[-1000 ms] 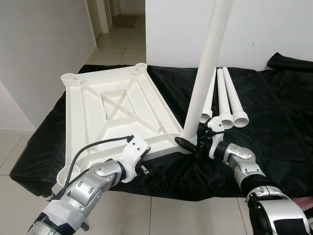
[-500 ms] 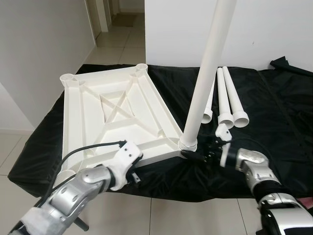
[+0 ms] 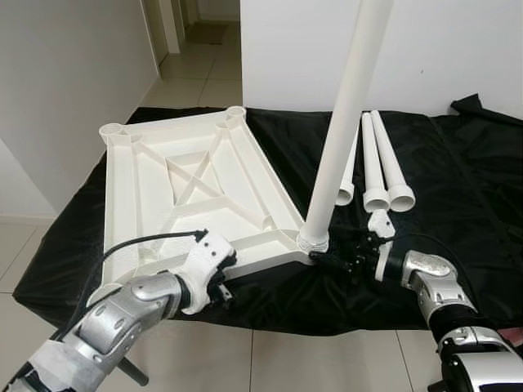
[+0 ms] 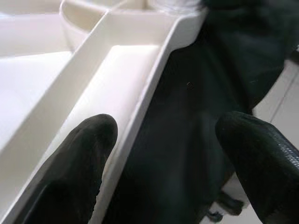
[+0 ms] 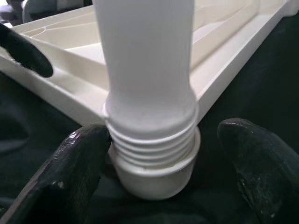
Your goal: Building children table
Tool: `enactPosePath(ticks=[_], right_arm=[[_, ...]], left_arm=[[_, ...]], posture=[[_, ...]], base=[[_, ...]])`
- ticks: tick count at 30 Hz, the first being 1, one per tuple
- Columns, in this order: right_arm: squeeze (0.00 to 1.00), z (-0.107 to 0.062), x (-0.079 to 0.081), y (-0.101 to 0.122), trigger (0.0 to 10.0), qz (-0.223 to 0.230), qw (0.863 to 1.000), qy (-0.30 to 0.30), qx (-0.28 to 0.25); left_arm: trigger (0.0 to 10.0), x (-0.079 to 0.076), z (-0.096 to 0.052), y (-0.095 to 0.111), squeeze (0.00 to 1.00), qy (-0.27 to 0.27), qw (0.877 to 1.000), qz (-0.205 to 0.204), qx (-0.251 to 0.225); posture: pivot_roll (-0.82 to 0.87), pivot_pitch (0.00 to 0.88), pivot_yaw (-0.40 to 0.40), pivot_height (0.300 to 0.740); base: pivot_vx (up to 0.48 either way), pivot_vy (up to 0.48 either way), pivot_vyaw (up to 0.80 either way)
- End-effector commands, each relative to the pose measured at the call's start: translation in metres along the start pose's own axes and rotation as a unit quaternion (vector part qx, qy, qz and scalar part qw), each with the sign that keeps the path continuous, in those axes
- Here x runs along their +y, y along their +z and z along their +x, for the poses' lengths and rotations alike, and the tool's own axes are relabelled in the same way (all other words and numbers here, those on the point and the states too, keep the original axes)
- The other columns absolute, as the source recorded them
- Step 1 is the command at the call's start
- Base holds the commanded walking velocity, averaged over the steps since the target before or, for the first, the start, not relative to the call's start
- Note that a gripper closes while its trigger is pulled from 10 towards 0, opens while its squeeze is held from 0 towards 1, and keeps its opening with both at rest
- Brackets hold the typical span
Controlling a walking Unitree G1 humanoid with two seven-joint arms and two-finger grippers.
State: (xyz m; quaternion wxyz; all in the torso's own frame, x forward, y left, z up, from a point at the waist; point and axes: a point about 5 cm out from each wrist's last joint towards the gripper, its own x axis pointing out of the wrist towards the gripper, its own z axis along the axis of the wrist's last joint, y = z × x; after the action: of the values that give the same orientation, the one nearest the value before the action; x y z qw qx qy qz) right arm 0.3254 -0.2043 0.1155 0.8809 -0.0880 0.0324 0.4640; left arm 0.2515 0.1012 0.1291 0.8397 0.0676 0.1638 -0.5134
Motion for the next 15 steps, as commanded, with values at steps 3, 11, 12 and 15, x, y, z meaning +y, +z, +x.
enactPosePath(ticks=[3,11,12,15], right_arm=[[0.0,0.011,-0.001,0.008,10.0,-0.014,1.0,-0.001,-0.011],[0.0,0.033,0.006,0.014,10.0,-0.025,0.999,0.014,-0.024],[0.0,0.033,0.006,0.014,10.0,-0.025,0.999,0.014,-0.024],[0.0,0.041,0.008,0.017,10.0,-0.03,0.999,0.018,-0.025]], left_arm=[[10.0,-0.014,0.001,0.001,0.0,-0.145,0.989,0.001,0.001],[10.0,-0.015,0.011,0.005,0.0,-0.145,0.989,-0.002,-0.005],[10.0,-0.015,0.011,0.005,0.0,-0.145,0.989,-0.002,-0.005],[10.0,-0.017,0.014,0.005,0.0,-0.15,0.989,-0.007,-0.004]], posture=[[0.0,0.003,0.053,0.74],[0.0,0.0,0.056,0.74],[0.0,0.0,0.056,0.74],[0.0,0.0,0.054,0.74]], base=[[0.0,0.0,0.0],[0.0,0.0,0.0],[0.0,0.0,0.0],[0.0,0.0,0.0]])
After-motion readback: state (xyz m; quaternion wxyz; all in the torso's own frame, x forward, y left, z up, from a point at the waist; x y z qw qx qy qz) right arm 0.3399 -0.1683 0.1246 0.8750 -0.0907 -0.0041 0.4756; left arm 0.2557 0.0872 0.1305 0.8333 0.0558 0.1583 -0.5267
